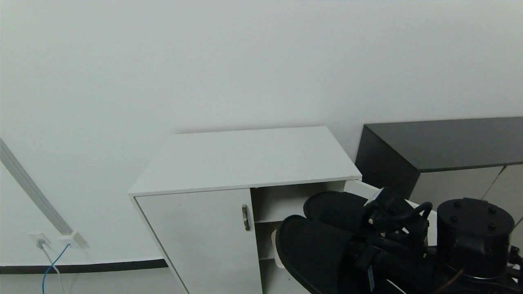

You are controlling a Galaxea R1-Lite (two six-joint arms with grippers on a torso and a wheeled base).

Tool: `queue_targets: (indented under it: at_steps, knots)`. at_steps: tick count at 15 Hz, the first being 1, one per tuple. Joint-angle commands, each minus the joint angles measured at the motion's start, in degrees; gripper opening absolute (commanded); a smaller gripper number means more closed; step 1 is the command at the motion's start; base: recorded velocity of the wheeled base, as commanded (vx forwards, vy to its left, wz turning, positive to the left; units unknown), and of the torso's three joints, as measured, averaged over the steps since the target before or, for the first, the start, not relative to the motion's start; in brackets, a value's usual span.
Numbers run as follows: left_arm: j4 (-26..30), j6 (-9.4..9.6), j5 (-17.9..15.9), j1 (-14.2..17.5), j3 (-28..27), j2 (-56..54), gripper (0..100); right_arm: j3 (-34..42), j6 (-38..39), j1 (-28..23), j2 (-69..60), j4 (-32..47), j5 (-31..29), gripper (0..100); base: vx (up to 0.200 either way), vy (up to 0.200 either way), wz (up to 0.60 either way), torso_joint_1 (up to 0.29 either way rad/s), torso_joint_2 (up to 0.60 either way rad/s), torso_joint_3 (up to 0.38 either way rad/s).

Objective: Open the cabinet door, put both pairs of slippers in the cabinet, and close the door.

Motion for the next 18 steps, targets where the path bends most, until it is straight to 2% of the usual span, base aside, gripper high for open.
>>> queue_targets:
  at_steps: [1,10,18]
  knots:
    - [-0.01,-0.02,0.01,0.01,0.01,0.07,0,0.03,0.07,0.12,0.0,-0.02,0.0,0,0.0,0.0,0.0,-0.227,0.55,0.32]
    - [-0.01,-0.02,0.01,0.01,0.01,0.07,0,0.29,-0.72,0.29,0.0,-0.02,0.0,0,0.0,0.0,0.0,-0.203,0.53,0.325]
    - [-0.01,-0.02,0.01,0.01,0.01,0.07,0,0.29,-0.72,0.2,0.09,-0.11,0.09,0,0.0,0.0,0.0,-0.149,0.48,0.329]
